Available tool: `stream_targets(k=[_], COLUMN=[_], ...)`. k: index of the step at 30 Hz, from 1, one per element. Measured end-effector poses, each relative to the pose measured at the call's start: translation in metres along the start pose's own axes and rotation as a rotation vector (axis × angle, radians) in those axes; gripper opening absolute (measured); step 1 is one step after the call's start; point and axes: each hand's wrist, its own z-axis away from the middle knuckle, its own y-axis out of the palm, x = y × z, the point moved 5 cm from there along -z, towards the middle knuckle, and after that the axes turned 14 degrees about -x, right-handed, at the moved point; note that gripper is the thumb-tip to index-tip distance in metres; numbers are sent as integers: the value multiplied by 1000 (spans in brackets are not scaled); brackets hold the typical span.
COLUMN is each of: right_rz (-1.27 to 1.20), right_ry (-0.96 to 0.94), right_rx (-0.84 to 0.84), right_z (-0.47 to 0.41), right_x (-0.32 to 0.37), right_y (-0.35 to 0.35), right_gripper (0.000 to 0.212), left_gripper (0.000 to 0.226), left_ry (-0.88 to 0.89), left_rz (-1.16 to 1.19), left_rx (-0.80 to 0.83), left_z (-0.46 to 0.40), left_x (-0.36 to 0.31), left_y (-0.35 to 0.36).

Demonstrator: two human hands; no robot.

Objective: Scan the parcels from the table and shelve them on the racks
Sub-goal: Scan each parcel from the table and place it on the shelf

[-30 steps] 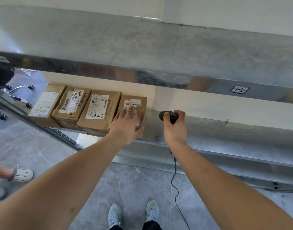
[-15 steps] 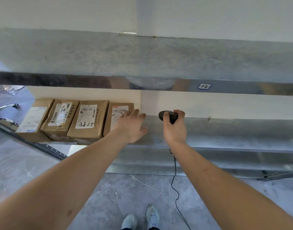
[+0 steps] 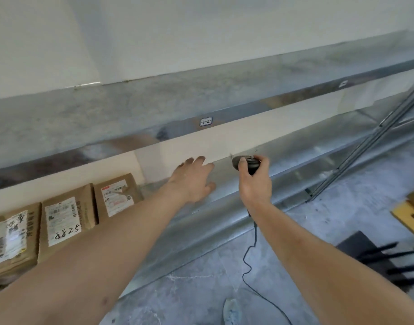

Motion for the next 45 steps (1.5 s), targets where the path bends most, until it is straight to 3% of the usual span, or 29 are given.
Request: stream_targets(k=[11,24,45], right_rz=[-31,-35,-38], right_ry=[119,239,538], right_rx=[-268,-515,-1040], right_z=[-65,-187,-313], right_x=[-40,-119,-221], right_y=[-115,-274,-431], right_gripper=[33,33,30], left_gripper=[56,65,58], left_ry=[304,598,1139], left_rz=[-7,14,79], left_rx=[30,27,157], left_z=[-74,-169,-278], left_x=[-137,-363,-652], left_y=[14,47,119])
